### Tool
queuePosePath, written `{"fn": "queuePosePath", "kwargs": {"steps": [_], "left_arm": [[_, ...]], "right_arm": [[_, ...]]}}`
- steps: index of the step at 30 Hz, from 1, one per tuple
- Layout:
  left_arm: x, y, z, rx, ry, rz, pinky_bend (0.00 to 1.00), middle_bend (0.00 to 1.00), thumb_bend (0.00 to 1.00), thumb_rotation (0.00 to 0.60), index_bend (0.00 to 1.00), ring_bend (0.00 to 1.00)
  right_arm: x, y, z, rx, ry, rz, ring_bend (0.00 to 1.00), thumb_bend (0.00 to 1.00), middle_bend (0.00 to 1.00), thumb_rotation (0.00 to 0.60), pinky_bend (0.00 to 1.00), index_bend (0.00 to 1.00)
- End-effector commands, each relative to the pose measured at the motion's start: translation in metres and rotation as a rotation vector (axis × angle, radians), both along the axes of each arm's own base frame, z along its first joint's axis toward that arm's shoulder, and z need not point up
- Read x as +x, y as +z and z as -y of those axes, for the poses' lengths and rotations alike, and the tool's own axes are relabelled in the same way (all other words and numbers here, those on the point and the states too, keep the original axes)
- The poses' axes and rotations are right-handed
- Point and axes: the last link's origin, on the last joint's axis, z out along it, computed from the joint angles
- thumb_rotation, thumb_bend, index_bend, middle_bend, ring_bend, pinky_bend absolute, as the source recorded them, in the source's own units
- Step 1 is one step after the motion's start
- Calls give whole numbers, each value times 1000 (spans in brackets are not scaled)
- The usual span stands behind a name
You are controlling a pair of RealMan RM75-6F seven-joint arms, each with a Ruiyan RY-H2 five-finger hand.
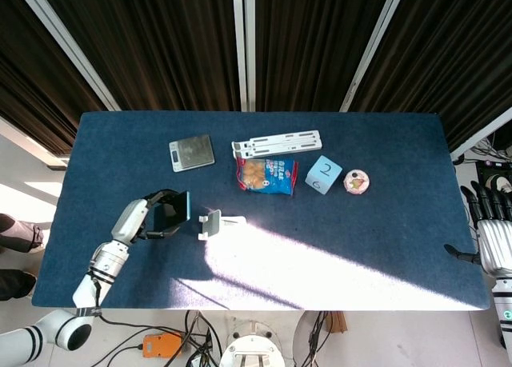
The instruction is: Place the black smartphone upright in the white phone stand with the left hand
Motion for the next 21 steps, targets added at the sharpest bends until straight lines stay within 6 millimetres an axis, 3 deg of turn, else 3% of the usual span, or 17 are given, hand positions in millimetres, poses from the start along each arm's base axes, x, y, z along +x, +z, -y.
{"fn": "queuePosePath", "kwargs": {"steps": [1, 12, 21], "left_arm": [[15, -12, 0, 16, -13, 73, 398, 476, 290, 600, 381, 360], [41, -50, 6, 41, -79, 142, 398, 472, 309, 600, 381, 338], [49, -69, 11, 31, -76, 169, 398, 470, 309, 600, 381, 332]], "right_arm": [[-2, 0, -1, 1, -8, 1, 0, 46, 0, 600, 9, 0], [-8, -1, -3, 7, -26, 9, 0, 46, 0, 600, 9, 0], [-12, -2, -4, 7, -39, 17, 0, 46, 0, 600, 9, 0]]}}
